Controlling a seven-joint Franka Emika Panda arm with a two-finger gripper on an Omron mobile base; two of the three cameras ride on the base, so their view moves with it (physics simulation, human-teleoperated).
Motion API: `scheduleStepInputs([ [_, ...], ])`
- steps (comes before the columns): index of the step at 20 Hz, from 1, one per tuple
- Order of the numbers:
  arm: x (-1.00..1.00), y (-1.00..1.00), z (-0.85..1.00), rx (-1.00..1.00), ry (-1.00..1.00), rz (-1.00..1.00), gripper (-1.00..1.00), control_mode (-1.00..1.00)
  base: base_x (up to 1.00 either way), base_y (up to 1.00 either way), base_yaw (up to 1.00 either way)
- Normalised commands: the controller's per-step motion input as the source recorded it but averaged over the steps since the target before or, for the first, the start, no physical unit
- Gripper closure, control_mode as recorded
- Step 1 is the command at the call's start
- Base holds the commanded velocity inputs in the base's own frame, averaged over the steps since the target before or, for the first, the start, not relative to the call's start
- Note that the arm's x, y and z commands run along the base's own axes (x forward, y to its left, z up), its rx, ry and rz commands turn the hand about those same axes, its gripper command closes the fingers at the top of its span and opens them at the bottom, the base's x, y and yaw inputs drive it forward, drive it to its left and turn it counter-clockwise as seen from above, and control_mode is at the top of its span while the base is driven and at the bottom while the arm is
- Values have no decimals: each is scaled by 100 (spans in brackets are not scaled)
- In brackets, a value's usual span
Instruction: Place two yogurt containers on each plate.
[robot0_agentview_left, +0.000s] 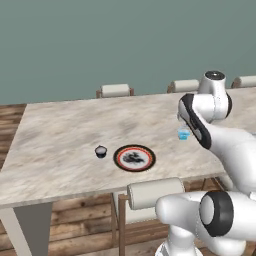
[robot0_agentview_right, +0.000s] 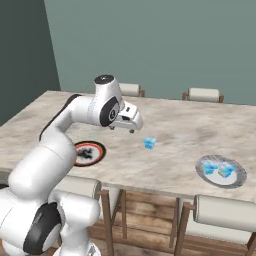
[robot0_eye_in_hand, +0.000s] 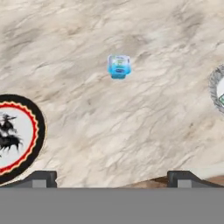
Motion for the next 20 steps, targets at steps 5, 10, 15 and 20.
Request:
scheduleStepInputs([
  [5, 100, -72, -27, 2, 2, -14, -100, -100, 0, 0, 0],
  [10, 55, -34, -26, 9, 0, -1, -100, -100, 0, 0, 0],
  [15, 25, -1, -25, 2, 3, 0, -100, -100, 0, 0, 0],
  [20, 14, 0, -34, 0, 1, 3, -100, -100, 0, 0, 0],
])
